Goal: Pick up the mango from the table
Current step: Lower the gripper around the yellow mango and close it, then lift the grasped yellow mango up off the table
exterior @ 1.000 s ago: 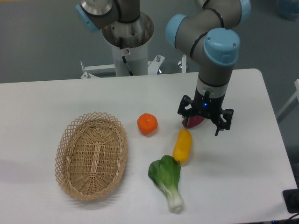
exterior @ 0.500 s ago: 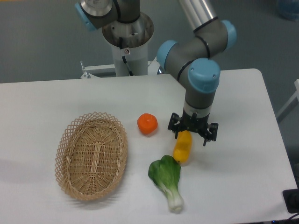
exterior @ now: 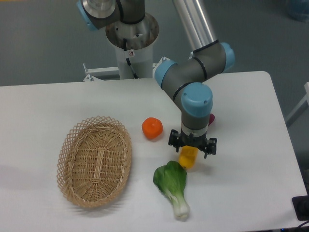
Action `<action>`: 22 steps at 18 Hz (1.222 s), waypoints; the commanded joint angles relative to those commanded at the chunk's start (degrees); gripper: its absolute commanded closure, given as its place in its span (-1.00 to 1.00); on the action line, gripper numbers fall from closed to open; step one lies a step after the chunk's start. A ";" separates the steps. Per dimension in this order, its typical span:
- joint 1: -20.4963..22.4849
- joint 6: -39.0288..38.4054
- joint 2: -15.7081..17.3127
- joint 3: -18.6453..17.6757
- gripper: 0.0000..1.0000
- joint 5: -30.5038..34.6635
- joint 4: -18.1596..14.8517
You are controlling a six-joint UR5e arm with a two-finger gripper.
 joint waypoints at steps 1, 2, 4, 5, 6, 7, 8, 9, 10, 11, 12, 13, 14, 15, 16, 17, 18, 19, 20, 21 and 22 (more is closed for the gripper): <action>-0.17 0.00 0.00 0.00 -1.00 0.00 0.00; -0.26 0.00 0.00 0.00 -1.00 0.00 0.09; -0.44 -0.09 -0.18 -0.44 -1.00 0.09 1.14; -0.44 -0.09 -0.09 -0.70 -1.00 0.09 1.67; -0.44 -0.17 -0.09 -0.88 -0.86 0.09 2.11; -0.44 -0.18 0.08 -0.97 -0.50 0.09 2.37; -0.44 -0.09 0.26 -0.97 -0.25 0.09 2.46; -0.44 -0.09 0.35 -0.97 -0.09 0.09 2.46; -0.44 -0.09 0.44 -0.97 0.03 0.09 2.46; -0.44 -0.09 0.52 -0.97 0.12 0.09 2.46; -0.44 -0.09 0.61 -0.97 0.17 0.09 2.37; -0.44 -0.09 0.61 -0.97 0.19 0.09 2.46; -0.44 -0.09 0.79 -0.88 0.19 0.09 2.37; -0.44 -0.09 0.79 -0.88 0.20 0.09 2.37; -0.44 -0.09 0.96 -0.88 0.20 0.09 2.37; -0.44 -0.09 1.05 -0.79 0.20 0.09 2.37; -0.44 -0.17 1.14 -0.62 0.20 0.00 2.37; -0.44 -0.18 1.40 -0.53 0.20 0.00 2.37; -0.44 0.09 1.84 -0.44 0.20 -0.09 2.37; -0.44 0.35 2.28 -0.01 0.20 -0.09 2.37; -0.27 0.53 3.15 0.69 0.20 -0.09 2.29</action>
